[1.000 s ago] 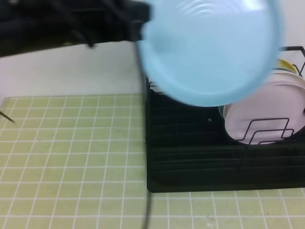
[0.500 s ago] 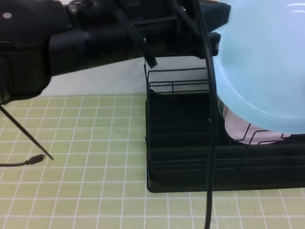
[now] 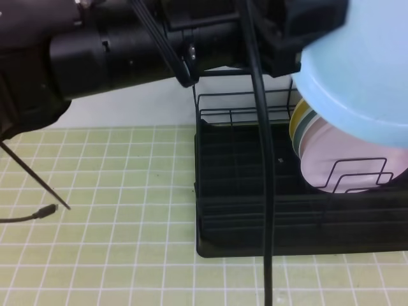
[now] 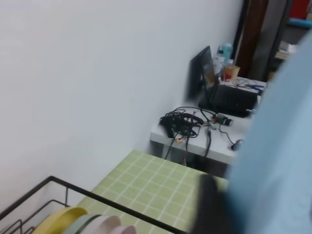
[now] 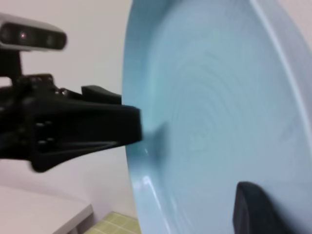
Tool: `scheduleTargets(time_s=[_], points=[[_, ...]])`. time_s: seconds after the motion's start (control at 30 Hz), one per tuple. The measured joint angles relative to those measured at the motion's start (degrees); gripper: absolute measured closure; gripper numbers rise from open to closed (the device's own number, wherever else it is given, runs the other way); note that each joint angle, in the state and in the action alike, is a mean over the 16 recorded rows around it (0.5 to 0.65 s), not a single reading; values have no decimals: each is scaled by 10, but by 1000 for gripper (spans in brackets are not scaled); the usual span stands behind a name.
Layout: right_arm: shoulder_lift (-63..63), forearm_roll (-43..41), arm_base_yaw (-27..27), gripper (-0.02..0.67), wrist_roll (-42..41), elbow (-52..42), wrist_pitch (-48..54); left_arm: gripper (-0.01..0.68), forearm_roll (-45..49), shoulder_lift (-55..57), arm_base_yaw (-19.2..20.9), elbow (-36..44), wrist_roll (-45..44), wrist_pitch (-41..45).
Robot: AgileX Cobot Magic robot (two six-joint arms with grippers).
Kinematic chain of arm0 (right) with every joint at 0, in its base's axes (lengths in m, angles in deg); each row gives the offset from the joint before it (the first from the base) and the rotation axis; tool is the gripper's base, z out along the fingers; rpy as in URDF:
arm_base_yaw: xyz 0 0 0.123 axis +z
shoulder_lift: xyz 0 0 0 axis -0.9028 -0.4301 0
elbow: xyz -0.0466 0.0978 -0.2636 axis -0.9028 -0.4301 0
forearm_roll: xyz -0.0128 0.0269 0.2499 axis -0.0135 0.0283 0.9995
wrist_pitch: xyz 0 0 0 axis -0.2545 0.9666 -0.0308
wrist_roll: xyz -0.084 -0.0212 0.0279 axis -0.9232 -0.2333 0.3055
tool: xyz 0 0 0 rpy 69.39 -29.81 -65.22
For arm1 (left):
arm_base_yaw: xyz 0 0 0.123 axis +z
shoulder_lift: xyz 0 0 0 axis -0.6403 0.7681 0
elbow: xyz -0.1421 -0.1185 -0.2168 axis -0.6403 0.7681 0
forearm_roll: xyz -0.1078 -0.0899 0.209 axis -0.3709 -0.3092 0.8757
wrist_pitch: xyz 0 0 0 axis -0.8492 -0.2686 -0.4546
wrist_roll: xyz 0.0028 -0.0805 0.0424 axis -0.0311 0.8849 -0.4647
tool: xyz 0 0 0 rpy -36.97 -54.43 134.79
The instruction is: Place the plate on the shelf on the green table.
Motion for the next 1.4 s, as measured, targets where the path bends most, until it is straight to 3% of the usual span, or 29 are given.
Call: scheduleTargets(time_s=[0.2, 0.33, 0.43, 0.53, 0.67, 0.87, 1.1, 1.23, 1.4], points=[[-28, -61, 0, 652, 33, 40, -9, 107, 3, -10, 4, -1, -22, 25], [-62, -163, 0, 652, 89, 87, -6, 31, 27, -26, 17, -1, -23, 29], [-95, -276, 0, 652, 152, 135, 13, 24, 58, -45, 36, -2, -17, 32], [-133, -402, 0, 652, 219, 190, 35, 62, 103, -66, 60, -2, -6, 36], [-188, -563, 0, 652, 281, 263, 72, 178, 177, -92, 94, -1, 23, 42], [-264, -722, 0, 645, 242, 348, 135, 416, 313, -121, 140, 2, 105, 56], [-326, -747, 0, 645, 74, 388, 153, 625, 427, -143, 178, 38, 207, 54], [-351, -728, 0, 652, -17, 393, 153, 664, 458, -166, 195, 83, 246, 26], [-378, -704, 0, 652, -68, 393, 140, 672, 464, -210, 209, 162, 259, -31]])
